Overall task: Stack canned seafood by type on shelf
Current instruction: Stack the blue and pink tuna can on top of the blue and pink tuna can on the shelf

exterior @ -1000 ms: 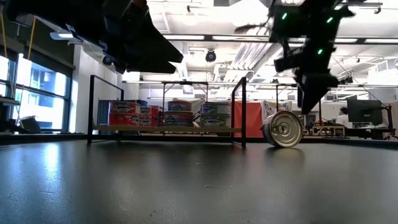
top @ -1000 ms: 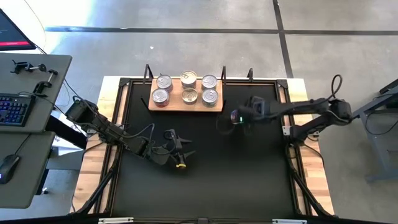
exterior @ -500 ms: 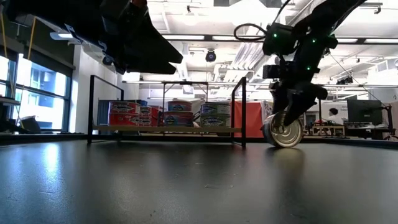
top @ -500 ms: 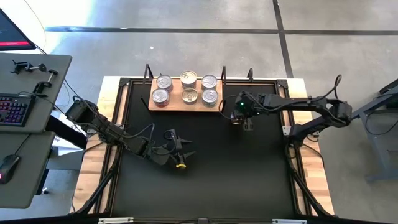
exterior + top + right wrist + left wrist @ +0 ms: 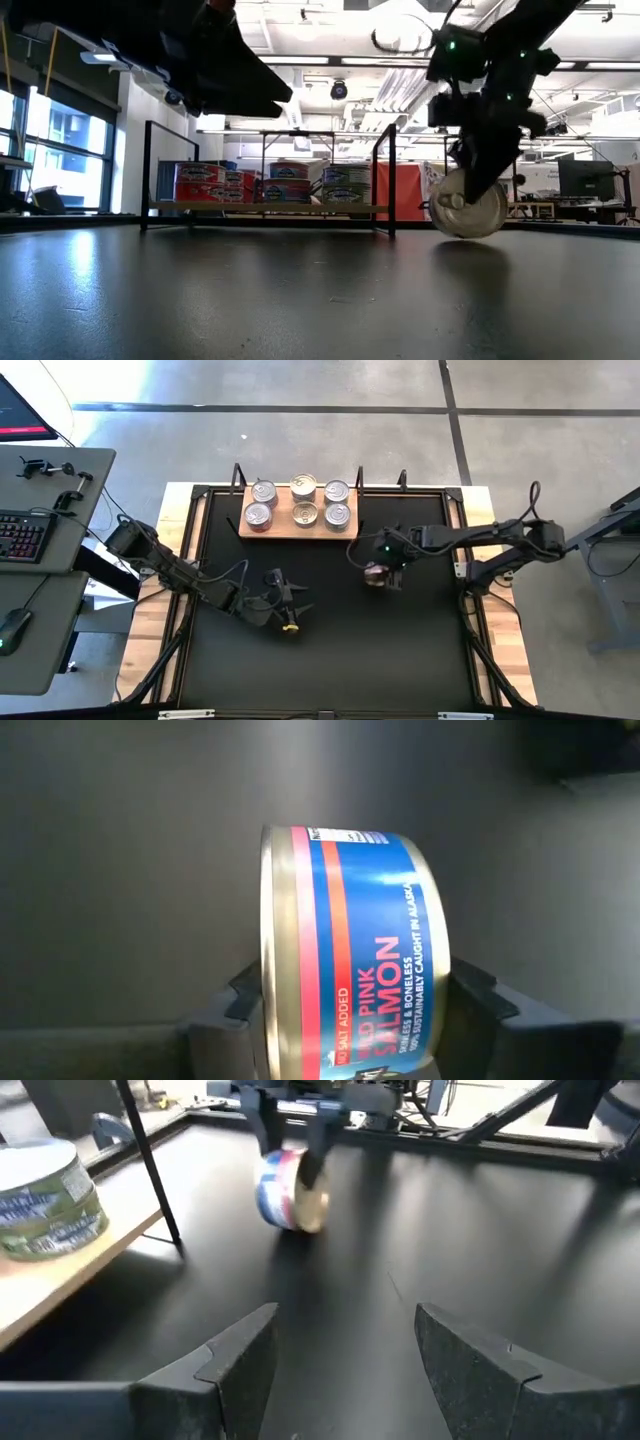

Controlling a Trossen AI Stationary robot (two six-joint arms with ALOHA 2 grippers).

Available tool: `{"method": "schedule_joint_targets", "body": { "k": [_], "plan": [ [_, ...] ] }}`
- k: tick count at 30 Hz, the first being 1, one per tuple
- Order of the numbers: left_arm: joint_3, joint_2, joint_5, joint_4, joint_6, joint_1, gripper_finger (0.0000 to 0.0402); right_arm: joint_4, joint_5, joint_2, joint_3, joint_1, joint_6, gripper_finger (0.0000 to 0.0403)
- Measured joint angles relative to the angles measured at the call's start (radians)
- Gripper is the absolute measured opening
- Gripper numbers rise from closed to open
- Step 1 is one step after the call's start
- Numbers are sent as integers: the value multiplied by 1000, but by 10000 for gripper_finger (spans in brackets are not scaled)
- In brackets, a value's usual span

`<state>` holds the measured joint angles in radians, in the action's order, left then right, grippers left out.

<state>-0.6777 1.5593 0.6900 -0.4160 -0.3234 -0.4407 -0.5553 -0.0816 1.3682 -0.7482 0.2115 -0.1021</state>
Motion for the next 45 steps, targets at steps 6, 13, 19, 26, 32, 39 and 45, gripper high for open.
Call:
{"method": "schedule_joint_targets", "body": {
  "k": [6, 13, 19, 26, 32, 39, 45],
  "plan": [
    [0, 0, 173, -4, 118, -92, 227, 239, -59, 2, 3, -157, 204, 167],
    [0, 0, 299, -9, 383, -221, 227, 904, -60, 97, 134, -277, 547, 167],
    [-35, 38, 298, -6, 781, -284, 227, 1476, -101, 327, 201, -291, 888, 167],
    [-149, 208, 273, 3, 1214, -270, 227, 1713, -210, 532, 82, -259, 1074, 167],
    [-244, 325, 476, 0, 1469, -235, 227, 1703, -301, 571, -20, -224, 1079, 167],
    [-266, 348, 605, -1, 1585, -189, 227, 1687, -329, 571, -63, -189, 1064, 167],
    [-266, 348, 628, 9, 1583, -148, 227, 1661, -332, 571, -63, -182, 1065, 167]
  ]
}}
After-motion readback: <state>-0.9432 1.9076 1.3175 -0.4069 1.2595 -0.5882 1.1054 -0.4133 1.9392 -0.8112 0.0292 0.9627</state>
